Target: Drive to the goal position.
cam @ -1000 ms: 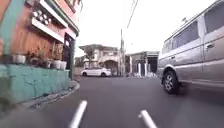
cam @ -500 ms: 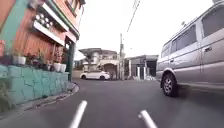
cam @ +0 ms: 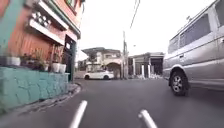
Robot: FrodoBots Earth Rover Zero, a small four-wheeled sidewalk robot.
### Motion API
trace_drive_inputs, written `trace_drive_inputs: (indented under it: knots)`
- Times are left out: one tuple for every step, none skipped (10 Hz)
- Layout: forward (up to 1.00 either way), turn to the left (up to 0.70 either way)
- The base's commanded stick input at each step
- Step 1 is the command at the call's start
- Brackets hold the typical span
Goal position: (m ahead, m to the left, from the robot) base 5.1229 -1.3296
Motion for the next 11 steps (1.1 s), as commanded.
trace_drive_inputs:
  knots:
    - [0.31,0.00]
    - [0.00,0.00]
    - [0.00,0.00]
    - [0.00,0.00]
    - [0.00,0.00]
    - [0.47,0.00]
    - [0.85,-0.20]
    - [0.85,-0.34]
    - [0.85,-0.34]
    - [0.85,-0.34]
    - [0.85,-0.34]
